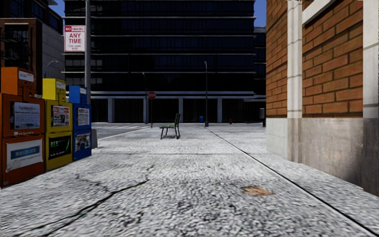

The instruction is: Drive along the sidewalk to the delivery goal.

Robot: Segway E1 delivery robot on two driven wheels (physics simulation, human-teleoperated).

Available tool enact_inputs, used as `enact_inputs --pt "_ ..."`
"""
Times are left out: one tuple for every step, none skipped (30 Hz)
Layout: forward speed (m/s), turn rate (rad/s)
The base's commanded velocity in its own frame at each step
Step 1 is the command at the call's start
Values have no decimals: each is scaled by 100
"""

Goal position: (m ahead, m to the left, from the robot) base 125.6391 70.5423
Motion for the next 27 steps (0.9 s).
enact_inputs --pt "200 0" --pt "200 0" --pt "200 0" --pt "200 0" --pt "200 0" --pt "200 0" --pt "200 0" --pt "200 0" --pt "200 -10" --pt "200 -10" --pt "200 -37" --pt "200 -56" --pt "200 -71" --pt "200 -76" --pt "200 -76" --pt "200 -41" --pt "200 0" --pt "200 0" --pt "200 0" --pt "200 0" --pt "200 0" --pt "200 0" --pt "200 0" --pt "200 0" --pt "200 0" --pt "200 0" --pt "200 0"
